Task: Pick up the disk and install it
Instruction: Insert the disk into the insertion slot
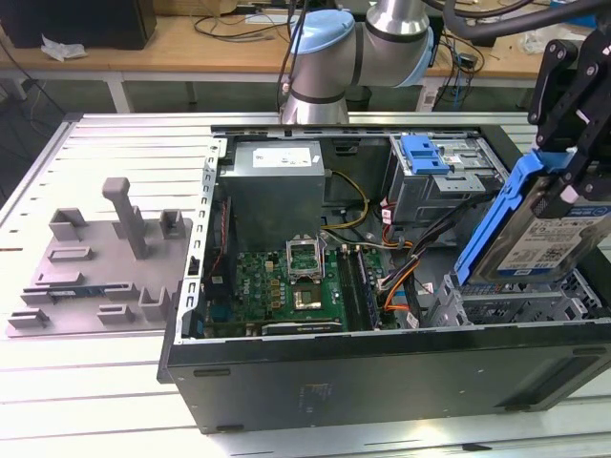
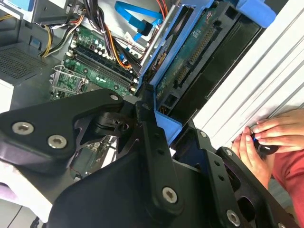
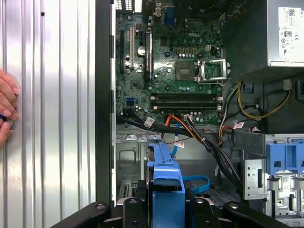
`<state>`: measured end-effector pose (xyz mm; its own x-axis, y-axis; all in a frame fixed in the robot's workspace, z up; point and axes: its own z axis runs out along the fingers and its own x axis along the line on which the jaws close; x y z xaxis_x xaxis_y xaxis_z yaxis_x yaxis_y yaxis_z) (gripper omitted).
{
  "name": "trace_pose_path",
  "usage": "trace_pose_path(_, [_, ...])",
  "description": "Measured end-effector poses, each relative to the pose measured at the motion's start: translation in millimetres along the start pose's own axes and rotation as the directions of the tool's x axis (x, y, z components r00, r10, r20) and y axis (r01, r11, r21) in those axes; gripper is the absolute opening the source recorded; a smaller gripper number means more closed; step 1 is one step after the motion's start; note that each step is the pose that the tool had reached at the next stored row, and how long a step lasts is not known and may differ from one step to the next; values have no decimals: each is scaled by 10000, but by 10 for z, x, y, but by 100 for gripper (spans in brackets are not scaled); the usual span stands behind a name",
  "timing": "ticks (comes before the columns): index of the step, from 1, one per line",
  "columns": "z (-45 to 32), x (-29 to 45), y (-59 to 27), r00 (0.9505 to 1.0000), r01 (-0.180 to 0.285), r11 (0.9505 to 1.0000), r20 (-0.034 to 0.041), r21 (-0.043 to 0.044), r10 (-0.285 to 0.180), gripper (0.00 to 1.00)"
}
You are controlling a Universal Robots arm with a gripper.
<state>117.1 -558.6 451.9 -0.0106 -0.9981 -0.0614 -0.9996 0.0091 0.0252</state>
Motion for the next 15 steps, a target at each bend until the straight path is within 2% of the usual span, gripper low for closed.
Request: trace_pose_path(15, [65,4,5,9999,-159,9999,4,10,159,37])
